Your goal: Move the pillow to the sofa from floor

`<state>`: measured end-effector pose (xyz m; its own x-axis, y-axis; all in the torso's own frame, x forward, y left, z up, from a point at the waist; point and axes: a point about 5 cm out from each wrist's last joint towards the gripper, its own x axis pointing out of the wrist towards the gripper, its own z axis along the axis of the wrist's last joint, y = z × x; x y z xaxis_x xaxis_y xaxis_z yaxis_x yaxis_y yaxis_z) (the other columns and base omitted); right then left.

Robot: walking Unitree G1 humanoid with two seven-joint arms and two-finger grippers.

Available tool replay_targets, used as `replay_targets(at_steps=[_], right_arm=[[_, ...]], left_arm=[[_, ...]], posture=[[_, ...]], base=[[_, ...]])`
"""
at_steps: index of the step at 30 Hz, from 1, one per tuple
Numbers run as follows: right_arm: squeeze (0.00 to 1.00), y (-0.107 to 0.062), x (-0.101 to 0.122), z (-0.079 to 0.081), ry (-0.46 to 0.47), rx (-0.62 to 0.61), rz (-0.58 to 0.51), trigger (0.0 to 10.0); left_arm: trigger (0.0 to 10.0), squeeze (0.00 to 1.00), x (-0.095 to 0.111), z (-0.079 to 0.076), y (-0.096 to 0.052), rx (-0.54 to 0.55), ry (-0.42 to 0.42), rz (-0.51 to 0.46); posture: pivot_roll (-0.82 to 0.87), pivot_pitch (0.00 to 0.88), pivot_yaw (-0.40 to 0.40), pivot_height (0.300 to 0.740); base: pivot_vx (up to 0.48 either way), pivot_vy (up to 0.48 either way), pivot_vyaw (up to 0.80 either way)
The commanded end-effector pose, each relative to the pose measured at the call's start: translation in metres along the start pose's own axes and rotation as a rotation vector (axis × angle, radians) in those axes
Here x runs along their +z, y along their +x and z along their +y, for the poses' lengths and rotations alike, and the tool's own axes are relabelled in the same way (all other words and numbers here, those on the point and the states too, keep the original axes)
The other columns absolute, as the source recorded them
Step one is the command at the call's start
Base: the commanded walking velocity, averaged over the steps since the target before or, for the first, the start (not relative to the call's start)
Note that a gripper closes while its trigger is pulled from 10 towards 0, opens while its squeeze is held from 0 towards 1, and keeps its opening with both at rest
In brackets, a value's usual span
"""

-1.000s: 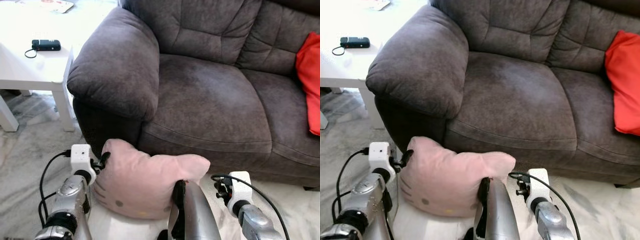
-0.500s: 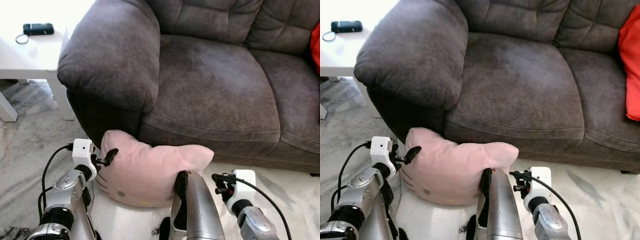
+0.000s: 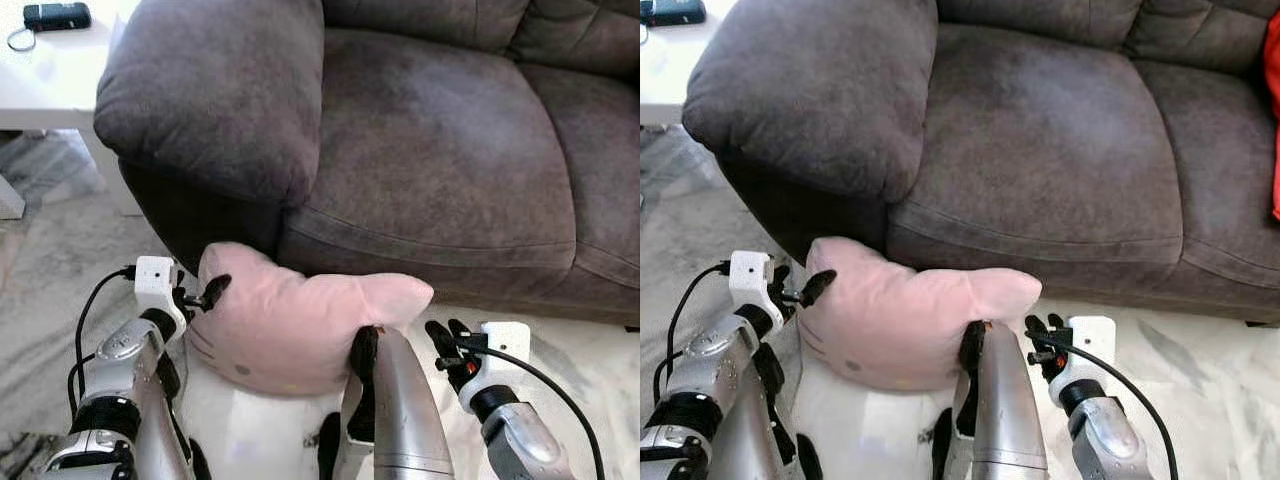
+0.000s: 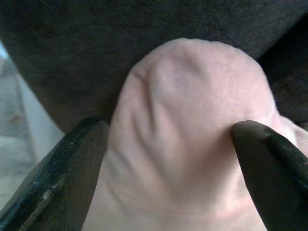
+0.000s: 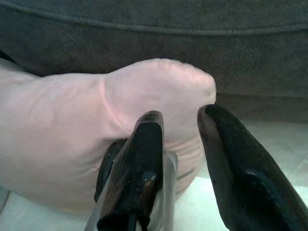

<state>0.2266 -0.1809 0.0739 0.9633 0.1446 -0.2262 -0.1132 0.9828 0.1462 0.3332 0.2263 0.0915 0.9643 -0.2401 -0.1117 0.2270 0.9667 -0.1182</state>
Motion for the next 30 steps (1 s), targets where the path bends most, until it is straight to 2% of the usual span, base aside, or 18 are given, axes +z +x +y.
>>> replay_targets(at_steps=[1,12,18,25,26,27,28,30], right_arm=[[0.00,-0.008,0.004,-0.006,-0.006,-0.013,-0.002,10.0],[0.00,-0.022,0.019,-0.011,-0.021,-0.008,-0.016,10.0],[0.00,-0.029,0.028,-0.012,-0.037,-0.002,-0.019,10.0],[0.00,-0.031,0.033,-0.012,-0.052,0.007,-0.015,10.0],[0.00,-0.031,0.033,-0.012,-0.053,0.009,-0.015,10.0],[0.00,-0.031,0.033,-0.012,-0.053,0.010,-0.014,10.0],[0.00,-0.031,0.034,-0.012,-0.054,0.011,-0.014,10.0],[0.00,-0.031,0.035,-0.011,-0.059,0.017,-0.011,10.0]], left_arm=[[10.0,0.00,0.001,-0.006,0.003,-0.034,-0.032,-0.015],[10.0,0.00,0.008,-0.007,0.011,-0.072,-0.045,-0.005],[10.0,0.00,0.000,0.001,0.012,0.000,-0.025,0.056],[10.0,0.00,0.000,0.005,0.013,0.069,-0.050,0.041],[5.2,0.00,0.001,0.006,0.013,0.087,-0.060,0.031],[5.2,0.00,0.001,0.007,0.014,0.093,-0.067,0.024],[0.0,0.00,0.002,0.007,0.014,0.097,-0.077,0.019],[0.0,0.00,0.002,0.007,0.014,0.103,-0.078,0.014]], posture=[[-0.09,0.322,-0.249,0.427],[-0.13,0.347,-0.269,0.427],[-0.15,0.352,-0.282,0.427],[-0.16,0.347,-0.293,0.427],[-0.16,0.343,-0.297,0.427],[-0.16,0.342,-0.298,0.427],[-0.17,0.340,-0.299,0.427],[-0.17,0.340,-0.300,0.427]], base=[[0.000,0.000,0.00],[0.000,0.000,0.00],[0.000,0.000,0.00],[0.000,0.000,0.00],[0.000,0.000,0.00],[0.000,0.000,0.00],[0.000,0.000,0.00],[0.000,0.000,0.00]])
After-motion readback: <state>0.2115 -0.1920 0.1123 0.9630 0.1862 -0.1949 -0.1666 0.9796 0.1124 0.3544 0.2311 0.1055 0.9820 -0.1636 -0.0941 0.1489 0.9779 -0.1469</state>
